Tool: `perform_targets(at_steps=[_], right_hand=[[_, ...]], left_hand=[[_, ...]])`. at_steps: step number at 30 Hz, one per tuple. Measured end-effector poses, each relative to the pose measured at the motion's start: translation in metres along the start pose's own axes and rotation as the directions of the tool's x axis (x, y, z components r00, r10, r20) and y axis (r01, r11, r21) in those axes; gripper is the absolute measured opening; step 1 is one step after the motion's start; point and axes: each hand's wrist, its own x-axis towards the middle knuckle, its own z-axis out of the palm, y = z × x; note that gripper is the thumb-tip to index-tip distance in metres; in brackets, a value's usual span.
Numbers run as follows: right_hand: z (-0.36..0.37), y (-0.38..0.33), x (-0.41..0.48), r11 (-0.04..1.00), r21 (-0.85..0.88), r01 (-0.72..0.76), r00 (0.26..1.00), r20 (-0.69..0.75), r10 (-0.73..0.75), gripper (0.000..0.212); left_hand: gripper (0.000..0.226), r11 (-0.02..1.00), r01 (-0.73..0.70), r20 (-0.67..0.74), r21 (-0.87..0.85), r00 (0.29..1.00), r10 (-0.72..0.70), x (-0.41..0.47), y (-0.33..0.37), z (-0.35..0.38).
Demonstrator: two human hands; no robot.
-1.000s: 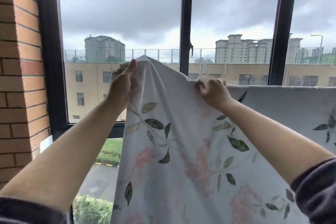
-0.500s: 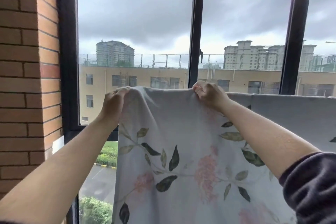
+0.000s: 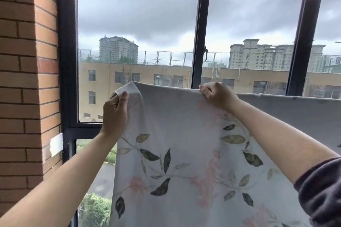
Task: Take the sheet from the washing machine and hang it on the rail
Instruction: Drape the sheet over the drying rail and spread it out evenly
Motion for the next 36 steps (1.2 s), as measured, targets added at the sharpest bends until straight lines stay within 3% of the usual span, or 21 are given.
perform_targets(at_steps=[2, 6, 8, 10, 12, 16, 18, 20, 22, 24, 26, 30, 33, 36], right_hand=[[-0.001, 0.0, 0.003, 0.998, 0.041, 0.04, 0.999, 0.022, -0.04, 0.043], [0.0, 0.003, 0.002, 0.997, 0.051, 0.06, 0.998, -0.025, -0.058, 0.043], [0.0, 0.005, 0.0, 0.998, 0.036, 0.049, 0.998, -0.039, -0.047, 0.042], [0.001, 0.004, -0.002, 0.999, 0.012, 0.035, 0.998, -0.047, -0.035, 0.039], [0.002, 0.003, -0.003, 1.0, -0.004, 0.03, 0.998, -0.054, -0.03, 0.036], [0.004, 0.0, -0.003, 0.999, -0.007, 0.05, 0.997, -0.051, -0.05, 0.035], [0.004, 0.002, -0.002, 0.998, 0.003, 0.055, 0.997, -0.049, -0.054, 0.034], [0.004, 0.004, -0.002, 0.999, -0.013, 0.053, 0.997, -0.048, -0.054, 0.037], [0.004, 0.008, -0.001, 0.998, -0.044, 0.055, 0.997, -0.054, -0.057, 0.035], [0.003, 0.011, -0.003, 0.998, -0.042, 0.053, 0.996, -0.065, -0.055, 0.034], [0.003, 0.014, -0.005, 0.999, 0.006, 0.038, 0.996, -0.077, -0.037, 0.036], [0.003, 0.013, -0.001, 0.994, 0.104, -0.009, 0.989, -0.145, 0.024, 0.035], [0.0, 0.01, 0.005, 0.999, 0.016, -0.042, 0.972, -0.23, 0.045, 0.025], [-0.009, -0.001, 0.017, 0.999, 0.039, -0.026, 0.955, -0.296, 0.037, 0.024]], left_hand=[[0.041, 0.999, 0.003, 0.02, -0.034, 1.0, -0.003, 0.001, 0.002, -0.007], [0.045, 0.943, 0.255, 0.204, -0.215, 0.956, -0.212, 0.002, -0.003, -0.032], [0.044, 0.963, 0.237, 0.254, -0.129, 0.946, -0.199, 0.002, -0.009, -0.04], [0.035, 0.995, 0.071, 0.203, 0.071, 0.975, -0.084, 0.005, -0.016, -0.043], [0.025, 0.99, -0.01, 0.169, 0.138, 0.986, -0.014, 0.005, -0.024, -0.041], [0.035, 0.992, 0.101, 0.207, 0.072, 0.972, -0.114, 0.0, -0.035, -0.021], [0.029, 0.982, -0.011, 0.156, 0.187, 0.988, -0.019, 0.0, -0.038, -0.013], [0.023, 0.931, -0.189, 0.068, 0.311, 0.982, 0.177, 0.011, -0.027, -0.012], [0.019, 0.846, -0.385, 0.082, 0.37, 0.92, 0.383, 0.028, -0.009, -0.016], [0.016, 0.778, -0.473, 0.098, 0.412, 0.872, 0.479, 0.045, 0.007, -0.021], [0.017, 0.845, -0.409, 0.091, 0.344, 0.911, 0.403, 0.054, 0.012, -0.026], [0.018, 0.979, -0.115, 0.114, 0.167, 0.989, 0.097, 0.046, 0.004, -0.029], [0.018, 0.984, -0.087, -0.101, 0.155, 0.99, 0.103, 0.045, 0.006, -0.026], [0.01, 0.991, -0.105, -0.266, 0.083, 0.956, 0.123, 0.053, 0.026, -0.024]])
